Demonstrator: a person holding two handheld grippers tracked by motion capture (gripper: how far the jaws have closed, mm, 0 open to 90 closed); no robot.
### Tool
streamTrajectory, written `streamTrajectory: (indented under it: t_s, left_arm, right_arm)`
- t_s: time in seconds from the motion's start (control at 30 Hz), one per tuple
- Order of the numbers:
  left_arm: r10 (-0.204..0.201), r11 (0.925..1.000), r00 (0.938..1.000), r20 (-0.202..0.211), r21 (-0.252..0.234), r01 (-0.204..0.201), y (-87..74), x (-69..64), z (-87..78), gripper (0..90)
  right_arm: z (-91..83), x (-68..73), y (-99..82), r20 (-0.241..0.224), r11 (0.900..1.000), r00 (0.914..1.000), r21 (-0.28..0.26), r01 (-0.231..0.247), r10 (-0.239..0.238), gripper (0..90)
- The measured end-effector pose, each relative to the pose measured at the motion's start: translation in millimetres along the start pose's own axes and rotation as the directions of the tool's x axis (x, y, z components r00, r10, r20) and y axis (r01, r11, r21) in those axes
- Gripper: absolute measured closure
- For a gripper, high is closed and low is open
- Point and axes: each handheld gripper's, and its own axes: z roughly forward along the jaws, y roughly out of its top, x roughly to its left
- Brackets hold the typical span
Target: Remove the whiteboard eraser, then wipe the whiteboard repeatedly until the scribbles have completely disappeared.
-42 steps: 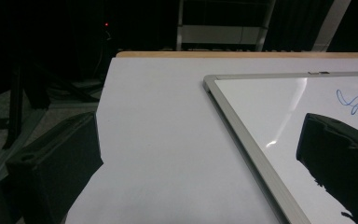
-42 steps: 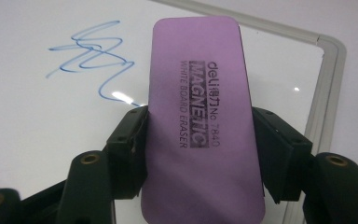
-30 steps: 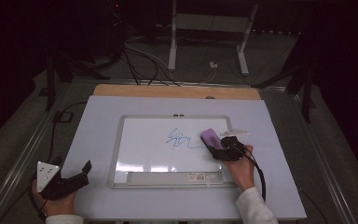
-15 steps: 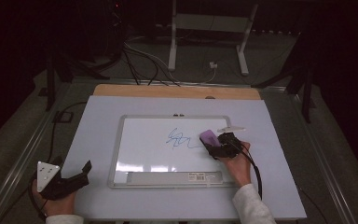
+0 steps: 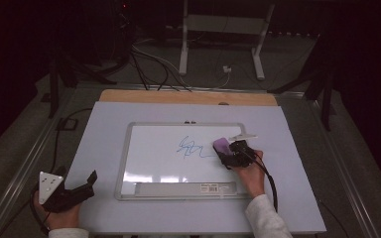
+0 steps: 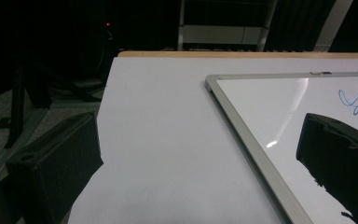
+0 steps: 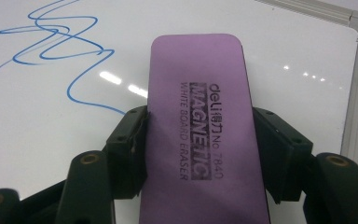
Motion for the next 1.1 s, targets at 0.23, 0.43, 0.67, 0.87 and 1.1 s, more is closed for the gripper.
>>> streamTrajectory:
  t_s: [0.23,0.43,0.67,0.87,1.1]
  left_arm:
    - [-0.001,1.0000,1.0000,-0.001,0.000,0.001,-0.4,0.6,-0.6,0.6]
    - [-0.008,1.0000,1.0000,-0.001,-0.001,0.008,-0.5,1.7,-0.7,0.6]
    - [-0.008,1.0000,1.0000,-0.005,-0.002,0.008,-0.4,1.7,-1.1,0.6]
    - [-0.009,1.0000,0.9999,-0.004,0.002,0.009,-0.8,1.4,-0.6,0.6]
    - [-0.010,0.9999,0.9999,-0.004,0.002,0.010,-0.9,1.4,-0.5,0.6]
  right_arm:
    - [0.4,0.0,0.0,0.001,1.0000,1.0000,-0.003,-0.002,0.002,40.5]
    - [1.1,1.5,0.6,0.009,1.0000,0.9999,-0.005,-0.008,0.008,40.6]
    - [1.1,6.2,1.0,0.015,0.9999,0.9998,-0.003,0.011,-0.011,40.6]
    - [0.8,15.7,1.8,0.007,0.9992,0.9992,0.005,0.040,-0.040,40.7]
    - [0.1,34.4,2.2,-0.070,0.9917,0.9894,0.013,0.128,-0.127,40.7]
